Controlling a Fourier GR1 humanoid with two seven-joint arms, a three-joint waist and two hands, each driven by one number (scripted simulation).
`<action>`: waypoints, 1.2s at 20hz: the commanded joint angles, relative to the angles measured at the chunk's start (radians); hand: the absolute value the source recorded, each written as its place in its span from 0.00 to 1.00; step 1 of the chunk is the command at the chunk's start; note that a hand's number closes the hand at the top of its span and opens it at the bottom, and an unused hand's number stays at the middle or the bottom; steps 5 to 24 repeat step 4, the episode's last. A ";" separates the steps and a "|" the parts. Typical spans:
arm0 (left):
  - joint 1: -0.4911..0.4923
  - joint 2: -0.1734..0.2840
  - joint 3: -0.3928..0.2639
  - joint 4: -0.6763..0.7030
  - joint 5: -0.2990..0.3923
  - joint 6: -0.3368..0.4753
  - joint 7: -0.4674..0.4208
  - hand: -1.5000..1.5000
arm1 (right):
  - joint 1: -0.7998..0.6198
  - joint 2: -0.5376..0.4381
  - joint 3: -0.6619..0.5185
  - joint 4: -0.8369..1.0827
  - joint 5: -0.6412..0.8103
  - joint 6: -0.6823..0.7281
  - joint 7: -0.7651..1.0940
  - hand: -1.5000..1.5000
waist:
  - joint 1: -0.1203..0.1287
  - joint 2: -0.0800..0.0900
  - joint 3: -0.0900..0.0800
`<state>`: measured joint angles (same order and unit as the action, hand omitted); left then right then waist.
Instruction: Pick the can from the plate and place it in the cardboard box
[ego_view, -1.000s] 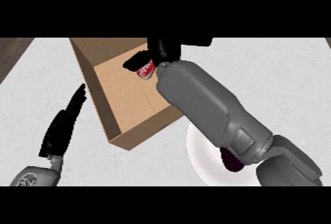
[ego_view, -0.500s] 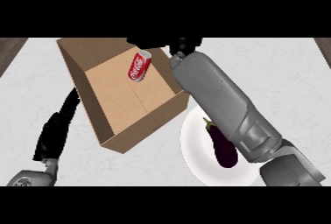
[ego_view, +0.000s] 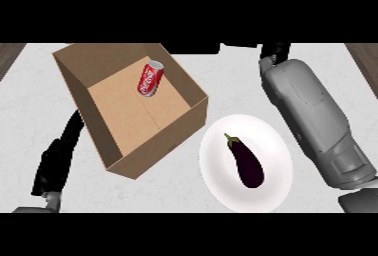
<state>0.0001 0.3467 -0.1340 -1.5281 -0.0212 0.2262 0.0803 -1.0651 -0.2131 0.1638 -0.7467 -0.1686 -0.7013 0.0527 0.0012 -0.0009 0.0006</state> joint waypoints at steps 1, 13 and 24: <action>0.019 -0.041 -0.022 -0.020 -0.045 0.042 -0.001 0.50 | 0.133 -0.097 -0.060 -0.085 -0.042 0.116 -0.072 0.00 | -0.006 -0.001 0.000; 0.095 0.005 0.019 -0.072 0.003 -0.017 -0.020 0.50 | 0.198 -0.194 -0.064 -0.158 -0.051 0.235 -0.054 0.00 | -0.003 -0.003 0.000; 0.095 0.005 0.019 -0.072 0.003 -0.017 -0.020 0.50 | 0.198 -0.194 -0.064 -0.158 -0.051 0.235 -0.054 0.00 | -0.003 -0.003 0.000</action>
